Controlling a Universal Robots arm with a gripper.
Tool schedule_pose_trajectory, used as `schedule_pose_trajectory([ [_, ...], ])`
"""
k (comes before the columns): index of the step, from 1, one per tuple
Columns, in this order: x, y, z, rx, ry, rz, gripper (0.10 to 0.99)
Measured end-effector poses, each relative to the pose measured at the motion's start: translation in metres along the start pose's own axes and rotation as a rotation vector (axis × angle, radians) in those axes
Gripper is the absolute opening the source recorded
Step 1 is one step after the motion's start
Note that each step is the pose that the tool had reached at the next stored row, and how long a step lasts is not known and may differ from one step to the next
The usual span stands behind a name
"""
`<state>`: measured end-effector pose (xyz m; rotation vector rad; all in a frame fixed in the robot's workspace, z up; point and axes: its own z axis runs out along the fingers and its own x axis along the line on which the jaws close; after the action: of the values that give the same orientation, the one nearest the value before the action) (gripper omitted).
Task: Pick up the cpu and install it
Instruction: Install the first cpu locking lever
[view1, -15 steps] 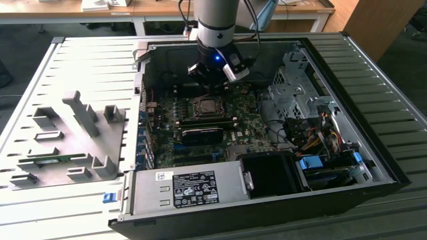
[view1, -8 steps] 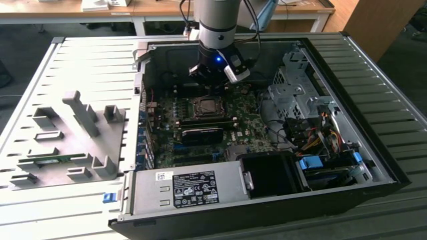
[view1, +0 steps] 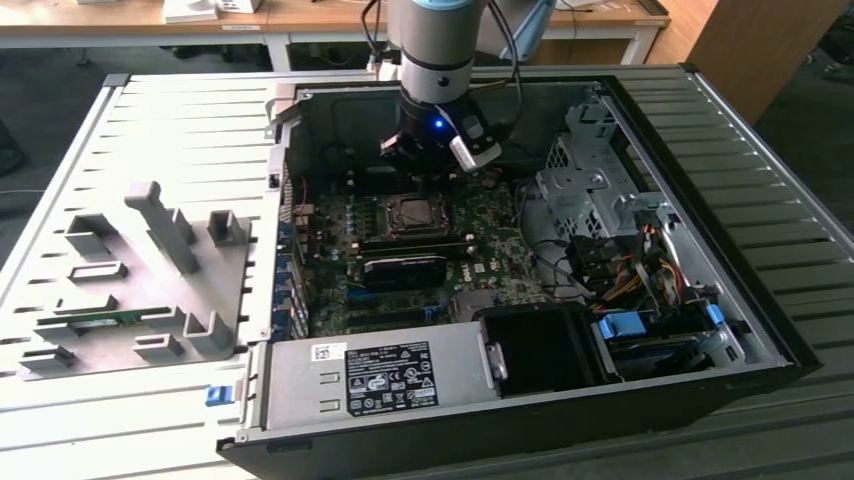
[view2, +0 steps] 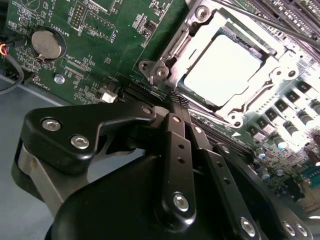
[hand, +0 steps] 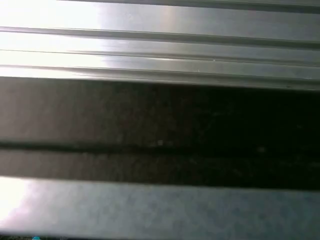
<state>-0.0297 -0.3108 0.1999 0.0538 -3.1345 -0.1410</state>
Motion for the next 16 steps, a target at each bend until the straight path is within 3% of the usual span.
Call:
schedule_pose_trajectory([
  [14,-0.0004,0.0002,-0.0012,0.000,-0.0002,0.000,0.106],
  [16,-0.0004,0.0000,-0.0005,0.006,0.0003,0.000,0.106],
])
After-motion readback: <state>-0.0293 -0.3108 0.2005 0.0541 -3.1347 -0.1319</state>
